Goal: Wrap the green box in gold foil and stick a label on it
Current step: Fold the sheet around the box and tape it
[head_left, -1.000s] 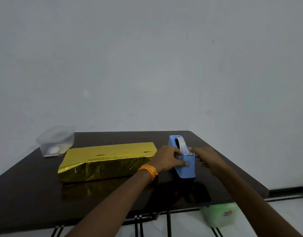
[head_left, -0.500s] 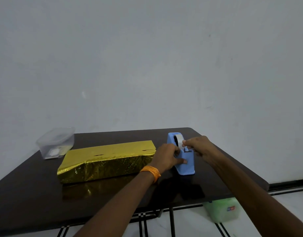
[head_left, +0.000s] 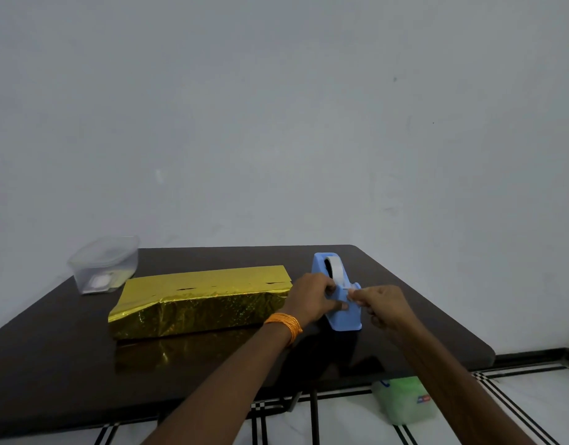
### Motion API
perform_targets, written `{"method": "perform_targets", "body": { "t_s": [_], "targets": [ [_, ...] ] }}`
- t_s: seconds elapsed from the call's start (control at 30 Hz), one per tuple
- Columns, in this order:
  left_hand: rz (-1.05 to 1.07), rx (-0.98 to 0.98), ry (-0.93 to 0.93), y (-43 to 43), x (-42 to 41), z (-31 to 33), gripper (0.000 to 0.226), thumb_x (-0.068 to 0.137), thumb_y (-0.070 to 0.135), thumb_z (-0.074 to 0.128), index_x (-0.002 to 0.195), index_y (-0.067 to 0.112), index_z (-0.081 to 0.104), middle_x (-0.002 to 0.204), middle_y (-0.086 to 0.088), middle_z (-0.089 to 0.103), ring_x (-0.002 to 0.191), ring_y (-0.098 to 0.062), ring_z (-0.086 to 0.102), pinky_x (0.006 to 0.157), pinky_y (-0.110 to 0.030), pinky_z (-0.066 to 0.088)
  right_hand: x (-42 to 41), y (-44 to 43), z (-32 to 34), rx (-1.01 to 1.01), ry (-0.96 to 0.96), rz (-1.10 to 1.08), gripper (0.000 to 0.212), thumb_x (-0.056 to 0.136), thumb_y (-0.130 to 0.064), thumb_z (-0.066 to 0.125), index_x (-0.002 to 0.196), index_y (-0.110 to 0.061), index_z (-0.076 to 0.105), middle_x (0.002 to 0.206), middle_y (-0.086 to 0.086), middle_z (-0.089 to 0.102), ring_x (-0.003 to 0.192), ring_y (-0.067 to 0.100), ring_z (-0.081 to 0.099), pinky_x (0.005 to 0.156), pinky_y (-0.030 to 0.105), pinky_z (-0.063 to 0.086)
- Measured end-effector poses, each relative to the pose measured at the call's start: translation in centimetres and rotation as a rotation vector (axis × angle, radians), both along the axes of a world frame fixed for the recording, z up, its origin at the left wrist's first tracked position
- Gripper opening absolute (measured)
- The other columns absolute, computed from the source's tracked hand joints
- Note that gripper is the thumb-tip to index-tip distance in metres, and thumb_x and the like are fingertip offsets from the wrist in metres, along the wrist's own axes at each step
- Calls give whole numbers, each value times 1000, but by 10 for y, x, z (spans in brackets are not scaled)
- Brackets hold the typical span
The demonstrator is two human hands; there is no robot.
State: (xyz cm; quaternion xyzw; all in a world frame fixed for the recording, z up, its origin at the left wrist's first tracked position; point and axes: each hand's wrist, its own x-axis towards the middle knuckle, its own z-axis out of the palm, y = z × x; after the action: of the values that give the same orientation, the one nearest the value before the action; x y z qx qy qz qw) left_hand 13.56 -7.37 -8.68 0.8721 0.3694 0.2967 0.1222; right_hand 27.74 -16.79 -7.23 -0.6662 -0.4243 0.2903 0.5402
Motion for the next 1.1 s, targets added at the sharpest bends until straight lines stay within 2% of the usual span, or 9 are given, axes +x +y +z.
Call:
{"method": "perform_targets", "body": {
  "t_s": [0.17, 0.27, 0.37, 0.47, 0.57, 0.67, 0.83, 0.97, 1.1],
  "targets": [
    [-2, -20, -22, -2, 0, 0, 48, 75, 46, 81, 100, 6, 71, 100, -11, 71, 88, -25, 66, 79, -42, 56, 4, 2, -10, -11, -170, -47, 28, 88, -13, 73, 74, 10, 68, 53, 1, 60, 30, -1, 43, 37, 14, 32],
    [-4, -12, -21, -3, 1, -1, 47, 76, 47, 80, 97, 6, 71, 96, -10, 72, 86, -24, 66, 78, -42, 55, 7, -3, -20, -83, -458, -63, 34, 85, -15, 75, 55, -8, 61, 47, -4, 50, 34, 1, 39, 41, 14, 36],
    [-2, -1, 10, -5, 3, 0, 45, 77, 48, 80, 91, 6, 71, 89, -10, 71, 81, -25, 65, 73, -40, 55, 11, -14, -34, -40, -543, -78, 37, 87, -18, 74, 53, -14, 59, 45, -5, 50, 36, 1, 41, 45, 14, 40],
    [-18, 43, 71, -12, -1, 9, 42, 75, 44, 82, 94, 8, 70, 92, -9, 71, 83, -25, 63, 67, -32, 48, 6, -24, -20, 126, -564, -145, 19, 90, -22, 71, 71, -20, 72, 58, -6, 64, 53, 2, 57, 52, 22, 44],
    [-23, 164, 54, -16, -23, 27, 37, 77, 31, 79, 110, 15, 71, 101, -5, 72, 91, -22, 65, 76, -34, 54, -6, -16, 2, 249, -591, -120, 5, 87, -20, 72, 90, -25, 74, 81, -1, 70, 76, 15, 66, 67, 34, 53],
    [51, 288, 10, -9, -70, 50, 16, 80, 23, 73, 95, 20, 73, 93, 1, 72, 87, -19, 66, 72, -32, 52, -27, 5, 12, 365, -628, -38, 27, 83, -20, 73, 105, -34, 68, 97, 1, 65, 84, 15, 63, 69, 31, 50],
    [215, 167, -91, 14, -173, 59, 8, 88, 19, 70, 93, 17, 76, 92, 1, 74, 84, -11, 65, 76, -28, 55, -105, 41, 20, 410, -461, 332, 52, 82, -11, 77, 123, -38, 62, 111, -6, 64, 100, 14, 62, 83, 30, 53],
    [309, 82, -99, 28, -228, 42, 10, 89, 20, 70, 95, 16, 77, 94, 0, 74, 85, -11, 65, 77, -27, 54, -152, 69, 15, 292, -712, 604, 81, 79, -27, 83, 144, -46, 38, 127, -4, 63, 120, 7, 55, 95, 29, 44],
    [332, 57, -139, 36, -251, 32, 10, 89, 21, 70, 94, 18, 77, 93, 3, 74, 82, -6, 62, 68, -13, 43, -176, 88, 8, 283, -900, 621, 91, 82, -28, 80, 151, -45, 24, 135, -5, 62, 121, 15, 56, 88, 26, 41]
  ]
}}
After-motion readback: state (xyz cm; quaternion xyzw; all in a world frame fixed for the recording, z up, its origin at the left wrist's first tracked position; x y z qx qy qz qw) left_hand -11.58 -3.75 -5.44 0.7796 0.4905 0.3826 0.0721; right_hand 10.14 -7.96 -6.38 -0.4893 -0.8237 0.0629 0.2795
